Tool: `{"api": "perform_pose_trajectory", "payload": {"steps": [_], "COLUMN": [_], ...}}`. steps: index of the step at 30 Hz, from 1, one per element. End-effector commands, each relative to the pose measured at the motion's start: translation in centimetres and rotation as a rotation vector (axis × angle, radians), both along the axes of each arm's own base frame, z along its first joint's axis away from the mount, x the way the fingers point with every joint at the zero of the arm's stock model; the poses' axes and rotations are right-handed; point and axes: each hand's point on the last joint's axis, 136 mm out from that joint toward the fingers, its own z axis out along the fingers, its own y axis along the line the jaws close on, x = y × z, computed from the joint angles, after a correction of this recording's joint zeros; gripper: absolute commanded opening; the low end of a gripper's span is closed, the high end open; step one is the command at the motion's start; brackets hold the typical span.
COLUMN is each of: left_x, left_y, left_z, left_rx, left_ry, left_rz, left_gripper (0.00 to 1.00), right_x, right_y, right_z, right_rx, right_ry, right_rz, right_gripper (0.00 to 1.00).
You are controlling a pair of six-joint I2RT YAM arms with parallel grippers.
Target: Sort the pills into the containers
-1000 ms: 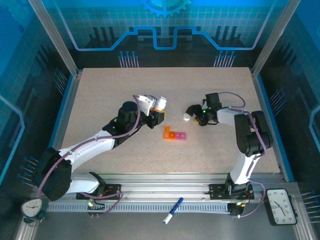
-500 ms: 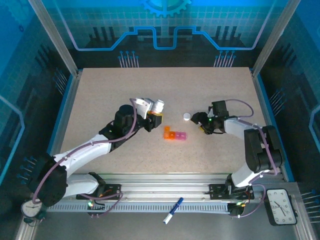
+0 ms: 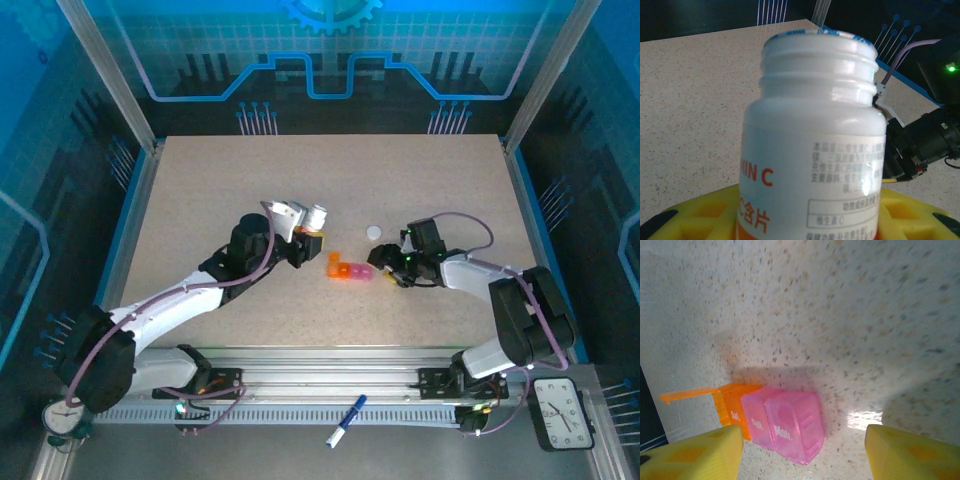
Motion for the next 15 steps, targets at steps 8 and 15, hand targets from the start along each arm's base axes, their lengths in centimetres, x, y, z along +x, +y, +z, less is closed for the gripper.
{"api": "perform_pose_trajectory", "payload": {"steps": [8, 15], "left_x": [-0.2, -0.1], "left_y": [0.1, 0.1], "left_z": [0.7, 0.5], "left_rx": [-0.004, -0.002], "left_ry": [-0.039, -0.032], "left_rz": [0.004, 0.007], "left_gripper": [0.00, 0.00], "right_x": [-0.2, 0.2], "right_y": [3.6, 5.2], "right_z": [-1.0, -0.9], "right_rx": [0.025, 0.048], "right_ry": [0.008, -0.005], "right_rz": [0.023, 0.060], "right_gripper": [0.66, 0.66]}}
